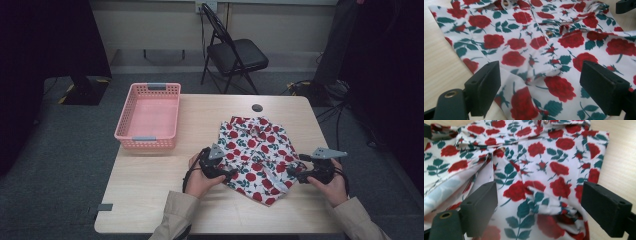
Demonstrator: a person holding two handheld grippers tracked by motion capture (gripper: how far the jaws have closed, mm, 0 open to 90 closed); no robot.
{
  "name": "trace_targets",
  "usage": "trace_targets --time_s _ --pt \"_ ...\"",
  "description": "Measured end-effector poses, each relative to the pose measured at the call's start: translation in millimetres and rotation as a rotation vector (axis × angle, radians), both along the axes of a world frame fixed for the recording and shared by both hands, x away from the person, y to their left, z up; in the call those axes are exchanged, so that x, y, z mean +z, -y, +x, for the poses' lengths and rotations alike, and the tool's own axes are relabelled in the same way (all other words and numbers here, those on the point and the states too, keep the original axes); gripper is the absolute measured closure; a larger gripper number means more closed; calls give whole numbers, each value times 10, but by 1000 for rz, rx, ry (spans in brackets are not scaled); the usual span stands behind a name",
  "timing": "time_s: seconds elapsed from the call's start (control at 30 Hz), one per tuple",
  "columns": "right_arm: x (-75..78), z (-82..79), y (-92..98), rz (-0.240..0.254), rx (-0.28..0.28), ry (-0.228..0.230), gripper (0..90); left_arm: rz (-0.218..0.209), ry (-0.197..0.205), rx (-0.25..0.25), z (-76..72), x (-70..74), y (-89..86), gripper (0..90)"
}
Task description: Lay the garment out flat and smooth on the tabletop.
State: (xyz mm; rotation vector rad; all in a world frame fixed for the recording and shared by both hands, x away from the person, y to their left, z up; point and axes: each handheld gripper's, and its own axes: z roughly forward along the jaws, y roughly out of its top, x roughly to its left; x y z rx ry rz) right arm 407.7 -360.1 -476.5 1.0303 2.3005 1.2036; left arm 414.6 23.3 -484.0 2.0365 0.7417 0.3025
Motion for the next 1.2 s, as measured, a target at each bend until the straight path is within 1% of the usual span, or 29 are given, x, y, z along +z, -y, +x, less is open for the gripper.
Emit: trace_targets --time_s 0.07,0.13,0.17,0.27,0.3,0.33,0.37,0.4,0.43,0.47,0.5,0.57,0.6,0.63,0.77,0.9,1.2 --pt "-38 -37 -12 -14 14 -5 134 17 -6 -4 -29 -54 -1 169" --pt "-49 -45 -16 -16 16 -10 134 22 -11 -7 -34 -67 -3 169" --pt "-72 -58 -22 -27 25 -15 136 30 -12 -10 -48 -83 -5 169" --pt "-102 -70 -29 -36 24 -25 140 36 -16 -14 -63 -100 -3 175" --pt "-135 -79 -44 -61 28 -33 146 38 -18 -17 -71 -109 -3 175" --pt "-148 -82 -52 -71 33 -35 146 39 -20 -15 -76 -118 0 175" --pt "-157 -85 -59 -74 35 -38 148 60 -21 -16 -87 -126 7 175" --pt "-161 -88 -64 -83 34 -37 151 60 -21 -16 -87 -126 7 176" --pt "-163 -89 -70 -90 35 -36 153 74 -13 -20 -101 -127 13 174" --pt "-163 -89 -70 -90 35 -36 153 74 -13 -20 -101 -127 13 173" --pt "-167 -91 -76 -99 36 -31 163 103 -14 -17 -115 -131 17 172" --pt "-179 -93 -81 -113 33 -34 164 141 -18 -19 -126 -142 27 172" --pt "-179 -93 -81 -113 33 -34 164 141 -18 -19 -126 -142 27 172" --pt "-197 -92 -81 -122 36 -40 164 158 -22 -22 -130 -147 32 169" --pt "-207 -89 -70 -113 33 -46 167 158 -30 -16 -128 -147 30 163" --pt "-211 -77 -62 -102 25 -69 164 153 -33 -20 -123 -150 27 161" --pt "-211 -77 -63 -102 25 -69 164 156 -32 -20 -124 -149 28 160"
